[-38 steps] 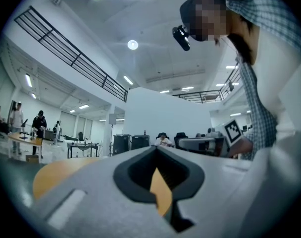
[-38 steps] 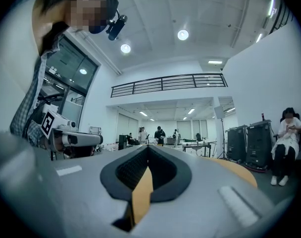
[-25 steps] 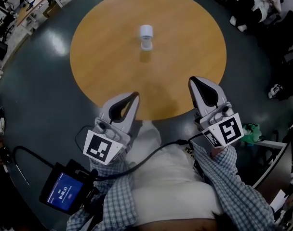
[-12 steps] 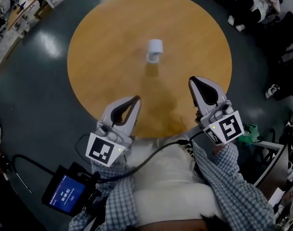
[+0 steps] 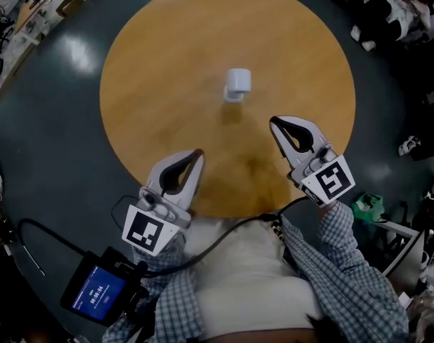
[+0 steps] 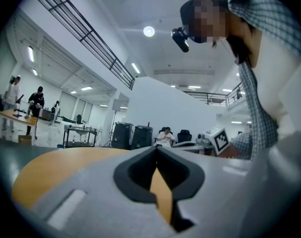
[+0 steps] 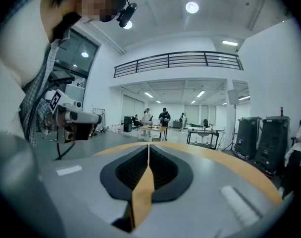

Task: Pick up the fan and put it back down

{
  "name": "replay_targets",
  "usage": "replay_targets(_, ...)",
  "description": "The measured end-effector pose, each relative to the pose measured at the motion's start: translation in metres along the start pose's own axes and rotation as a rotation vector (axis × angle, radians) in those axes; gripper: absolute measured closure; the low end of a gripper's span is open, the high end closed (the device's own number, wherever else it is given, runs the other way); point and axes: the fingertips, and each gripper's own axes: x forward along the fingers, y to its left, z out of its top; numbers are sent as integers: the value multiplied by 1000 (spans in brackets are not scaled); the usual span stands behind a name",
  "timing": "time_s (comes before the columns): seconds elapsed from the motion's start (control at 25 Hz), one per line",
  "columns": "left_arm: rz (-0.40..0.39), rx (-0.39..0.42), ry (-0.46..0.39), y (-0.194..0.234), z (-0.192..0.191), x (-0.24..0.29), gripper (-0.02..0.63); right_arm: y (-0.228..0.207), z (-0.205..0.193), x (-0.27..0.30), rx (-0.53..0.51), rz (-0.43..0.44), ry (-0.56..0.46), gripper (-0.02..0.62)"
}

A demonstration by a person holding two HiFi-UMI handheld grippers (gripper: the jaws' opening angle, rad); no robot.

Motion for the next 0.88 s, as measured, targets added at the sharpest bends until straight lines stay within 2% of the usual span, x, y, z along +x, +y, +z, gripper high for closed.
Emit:
replay_targets(0.24, 60, -14, -6, 13, 11, 9, 607, -4, -19, 29, 32, 108, 82, 560)
replay_targets(0.56, 125, -13, 62, 25, 0, 4, 607, -4, -54, 64, -3, 225, 191, 490)
replay_targets(0.64, 135, -16, 63, 27, 0, 4, 607, -4, -63, 71, -3, 245, 209, 453)
replay_targets(0.88, 166, -48, 96, 28, -26, 23, 607, -30, -112, 86, -4, 272, 228, 436)
